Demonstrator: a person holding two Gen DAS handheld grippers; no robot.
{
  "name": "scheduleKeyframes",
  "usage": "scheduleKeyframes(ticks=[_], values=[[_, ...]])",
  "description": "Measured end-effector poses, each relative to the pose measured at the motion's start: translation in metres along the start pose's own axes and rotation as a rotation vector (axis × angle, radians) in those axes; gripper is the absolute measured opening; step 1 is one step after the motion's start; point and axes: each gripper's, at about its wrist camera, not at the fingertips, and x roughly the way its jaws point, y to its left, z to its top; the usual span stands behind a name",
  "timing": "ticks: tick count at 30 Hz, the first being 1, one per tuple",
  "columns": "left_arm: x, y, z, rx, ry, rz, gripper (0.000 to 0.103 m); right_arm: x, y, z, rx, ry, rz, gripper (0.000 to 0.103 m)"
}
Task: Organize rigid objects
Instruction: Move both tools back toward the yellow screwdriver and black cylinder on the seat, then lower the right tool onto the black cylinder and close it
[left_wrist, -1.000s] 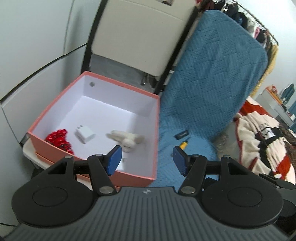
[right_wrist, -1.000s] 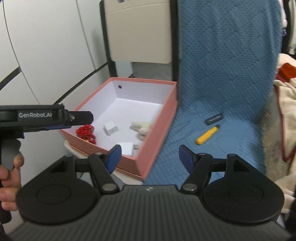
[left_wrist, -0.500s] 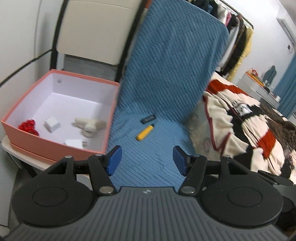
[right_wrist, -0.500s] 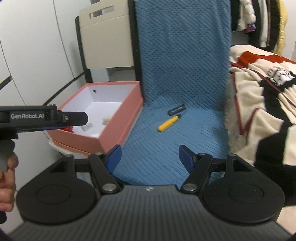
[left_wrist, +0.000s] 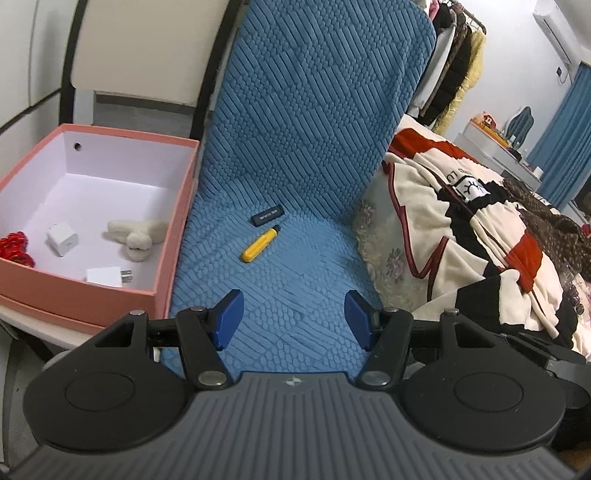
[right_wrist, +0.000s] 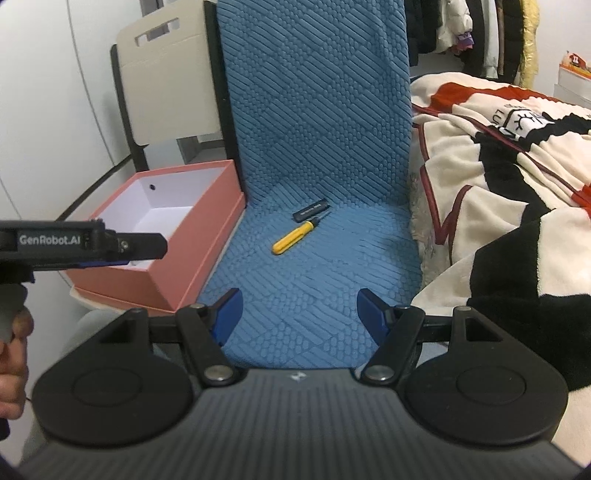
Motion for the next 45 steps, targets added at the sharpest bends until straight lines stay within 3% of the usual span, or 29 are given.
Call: scheduleKeyframes(ticks=[16,19,23,26,36,39,41,45], values=[[0.101,0.002,0.026,0.041,0.009,-0.032,0.066,0.097,-0.028,0.031,0.037,-0.018,0.025,0.07],[0.126,0.007,0.027,0.032,0.012,-0.03,0.065,0.121,-0.032,0.038,0.034,-0.023,0.014,0.07],[0.167,0.024,0.032,-0.059,0.005,-0.041,0.065,0.152,-0.039,0.05,0.041,-0.033,-0.001,0.07],[0.194,0.027,0.034,-0.035,0.012,-0.025,0.065,0.174,-0.049,0.058,0.067,-0.026,0.006,0.07],[0.265,0.039,0.034,0.031,0.071,-0.011,0.064,0.242,-0.045,0.089,-0.067,0.035,0.102,0.071],[0.273,0.037,0.035,0.062,0.077,-0.003,0.059,0.266,-0.044,0.099,-0.123,0.054,0.124,0.073],[0.279,0.039,0.036,0.071,0.085,0.02,0.055,0.281,-0.045,0.107,-0.148,0.061,0.133,0.084],[0.29,0.053,0.037,0.015,0.106,0.017,0.048,0.311,-0.047,0.117,-0.169,0.086,0.189,0.084]])
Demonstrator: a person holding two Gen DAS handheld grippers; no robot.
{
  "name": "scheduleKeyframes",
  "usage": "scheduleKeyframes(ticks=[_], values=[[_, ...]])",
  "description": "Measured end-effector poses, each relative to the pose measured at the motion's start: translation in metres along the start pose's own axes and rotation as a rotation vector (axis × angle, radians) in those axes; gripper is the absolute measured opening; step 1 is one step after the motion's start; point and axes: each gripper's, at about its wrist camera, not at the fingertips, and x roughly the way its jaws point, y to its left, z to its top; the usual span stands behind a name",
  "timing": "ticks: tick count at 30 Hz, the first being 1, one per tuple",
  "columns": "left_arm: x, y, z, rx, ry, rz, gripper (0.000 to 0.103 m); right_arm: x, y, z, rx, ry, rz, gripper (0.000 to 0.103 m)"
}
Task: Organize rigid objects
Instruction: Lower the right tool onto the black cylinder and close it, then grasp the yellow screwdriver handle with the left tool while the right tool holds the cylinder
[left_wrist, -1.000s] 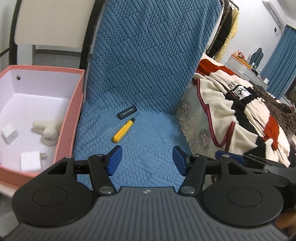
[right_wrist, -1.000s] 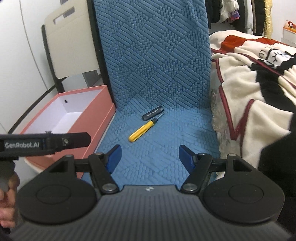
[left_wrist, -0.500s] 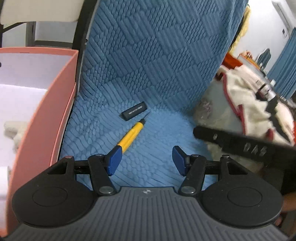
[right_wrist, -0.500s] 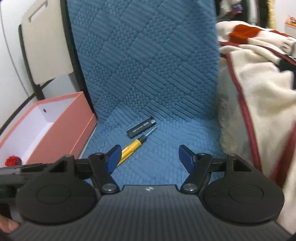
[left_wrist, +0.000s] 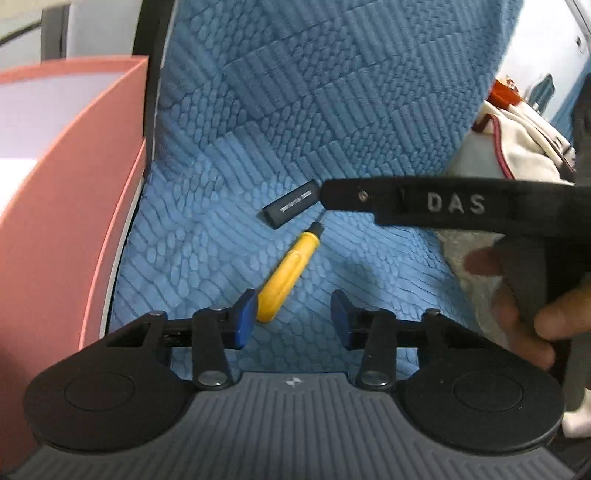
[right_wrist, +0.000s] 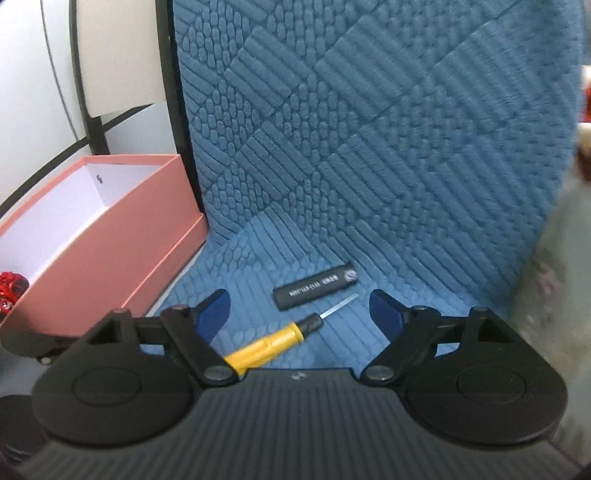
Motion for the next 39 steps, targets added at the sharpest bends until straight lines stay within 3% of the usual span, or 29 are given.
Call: scheduleKeyframes(ticks=[6,10,19,26,30,34,39], values=[[0.014,0.005,0.001,-0.009,0.017,0.02,0.047,0.045,-0.003,0.006,-0.086,0.058,-0.007,0.084],[0.026,0.008,0.0,-0.011,0.042,0.025,0.039,0.067,-0.003,0.007,-0.147,0.103,-0.03,0.084],[0.035,0.005,0.004,0.029,0.04,0.012,0.027,0.087,-0.007,0.007,-0.23,0.142,0.01,0.085],[0.034,0.003,0.002,0.055,0.044,-0.005,0.025,0.103,0.001,0.011,-0.298,0.144,-0.002,0.088],[0.034,0.005,0.002,0.038,0.049,-0.025,0.024,0.111,0.0,0.014,-0.266,0.158,0.019,0.092],[0.033,0.005,0.0,0.039,0.049,-0.031,0.023,0.112,-0.009,0.017,-0.204,0.189,0.03,0.086],[0.029,0.005,0.0,0.037,0.043,-0.037,0.022,0.112,0.001,0.024,-0.221,0.19,0.02,0.086]])
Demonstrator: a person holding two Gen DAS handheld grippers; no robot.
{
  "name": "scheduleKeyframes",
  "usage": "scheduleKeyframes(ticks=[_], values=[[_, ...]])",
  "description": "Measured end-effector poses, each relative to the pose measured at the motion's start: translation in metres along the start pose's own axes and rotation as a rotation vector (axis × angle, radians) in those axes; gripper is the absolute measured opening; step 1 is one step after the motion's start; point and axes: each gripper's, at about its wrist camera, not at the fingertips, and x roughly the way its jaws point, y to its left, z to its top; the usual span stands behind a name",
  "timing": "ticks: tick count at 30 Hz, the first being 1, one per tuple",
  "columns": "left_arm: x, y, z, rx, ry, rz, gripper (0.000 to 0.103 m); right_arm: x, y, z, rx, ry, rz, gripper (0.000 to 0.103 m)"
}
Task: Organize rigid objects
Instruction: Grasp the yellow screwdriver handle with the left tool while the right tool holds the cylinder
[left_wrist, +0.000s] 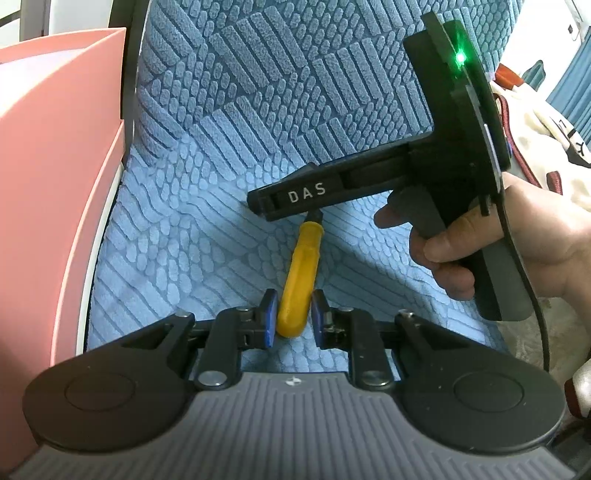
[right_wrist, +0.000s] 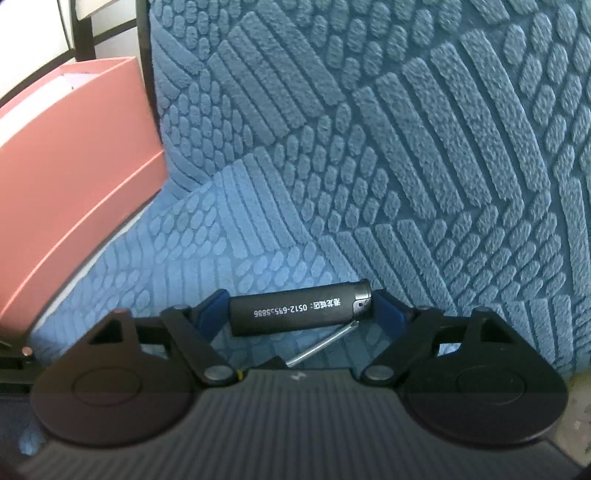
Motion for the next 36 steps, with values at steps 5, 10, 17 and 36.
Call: scheduleKeyframes(ticks=[5,10,17,36], values=[[-0.004,-0.001,0.001,0.0,-0.007,-0.004,0.021,-0.007,0.007,0.014,0.039,-0.031,-0.036,0.086],[-0.006,-0.001,0.001,-0.031,-0.003,-0.006,0.021,-0.016,-0.001,0.018,0.118,-0.03,-0.078,0.086],[-0.01,0.0,-0.002,-0.061,0.002,0.001,0.021,-0.033,-0.011,-0.004,0.243,0.024,-0.137,0.086],[-0.034,-0.008,-0.02,-0.062,-0.01,0.027,0.016,-0.112,0.005,-0.077,0.474,0.034,-0.238,0.086]])
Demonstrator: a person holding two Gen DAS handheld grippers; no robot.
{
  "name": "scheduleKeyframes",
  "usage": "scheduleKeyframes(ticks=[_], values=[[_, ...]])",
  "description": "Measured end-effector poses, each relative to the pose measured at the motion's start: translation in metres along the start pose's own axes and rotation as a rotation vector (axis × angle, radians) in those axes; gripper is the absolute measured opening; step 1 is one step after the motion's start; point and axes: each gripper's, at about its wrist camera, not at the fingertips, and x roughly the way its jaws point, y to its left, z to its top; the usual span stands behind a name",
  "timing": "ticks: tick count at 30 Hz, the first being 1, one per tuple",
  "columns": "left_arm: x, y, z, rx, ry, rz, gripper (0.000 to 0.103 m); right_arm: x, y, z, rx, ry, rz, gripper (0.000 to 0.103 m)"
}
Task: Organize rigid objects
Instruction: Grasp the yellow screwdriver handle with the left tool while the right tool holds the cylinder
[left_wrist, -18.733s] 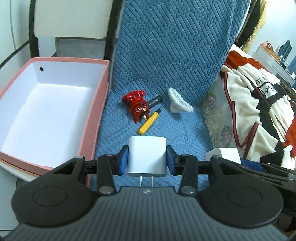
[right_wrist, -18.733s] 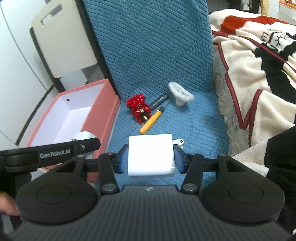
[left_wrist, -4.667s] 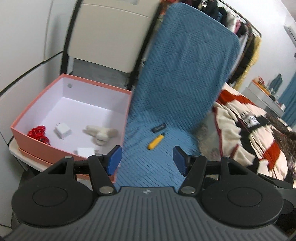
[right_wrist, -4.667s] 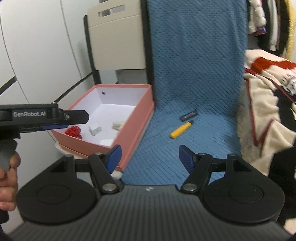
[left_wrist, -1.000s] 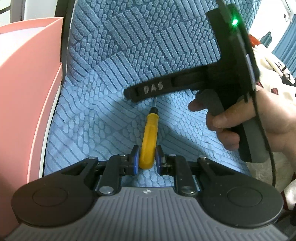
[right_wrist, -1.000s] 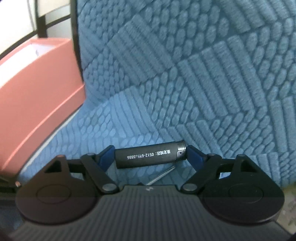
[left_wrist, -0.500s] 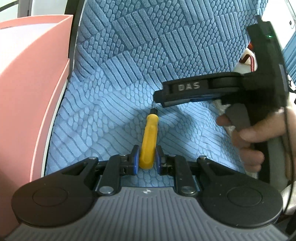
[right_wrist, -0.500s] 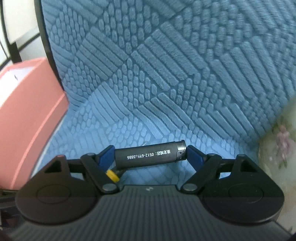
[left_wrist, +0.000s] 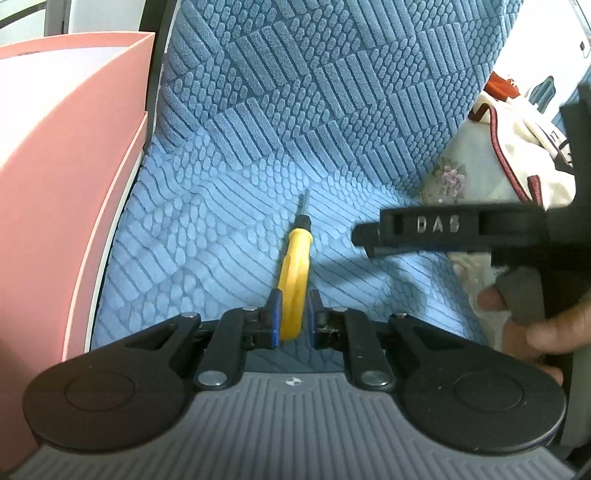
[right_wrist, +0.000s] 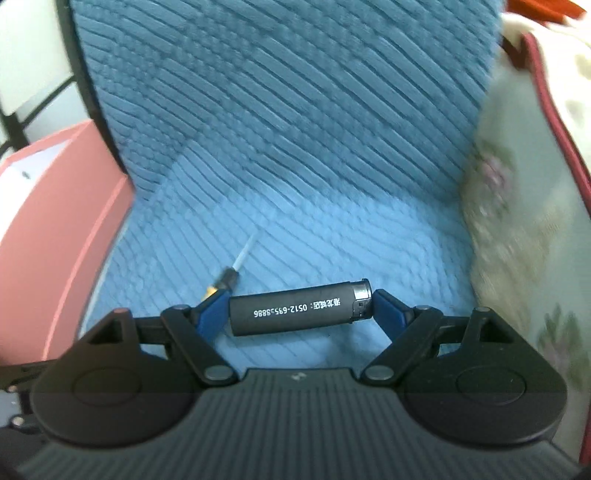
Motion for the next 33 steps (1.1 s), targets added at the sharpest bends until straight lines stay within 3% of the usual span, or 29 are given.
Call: scheduleKeyframes(ticks=[8,22,27,30,33], values=[[-0.014,0.001,-0.013,0.012,-0.006,-0.006,0.013,-0.019,0.006,-0.032,0.071,-0.012,-0.055,0.086],[0.003,0.0,0.011,0.028,0.012,-0.007,0.015,-0.022,-0.002,-0.075,0.114,0.0,-0.086,0.086],[0.021,-0.004,0.024,0.024,0.033,-0.009,0.015,-0.015,-0.005,-0.075,0.124,-0.002,-0.069,0.086],[0.033,-0.011,0.025,0.054,0.048,0.017,0.024,-0.011,-0.004,-0.073,0.106,-0.015,-0.084,0.086],[0.041,-0.015,0.025,0.071,0.05,0.039,0.024,-0.007,-0.004,-0.069,0.087,-0.024,-0.098,0.086]])
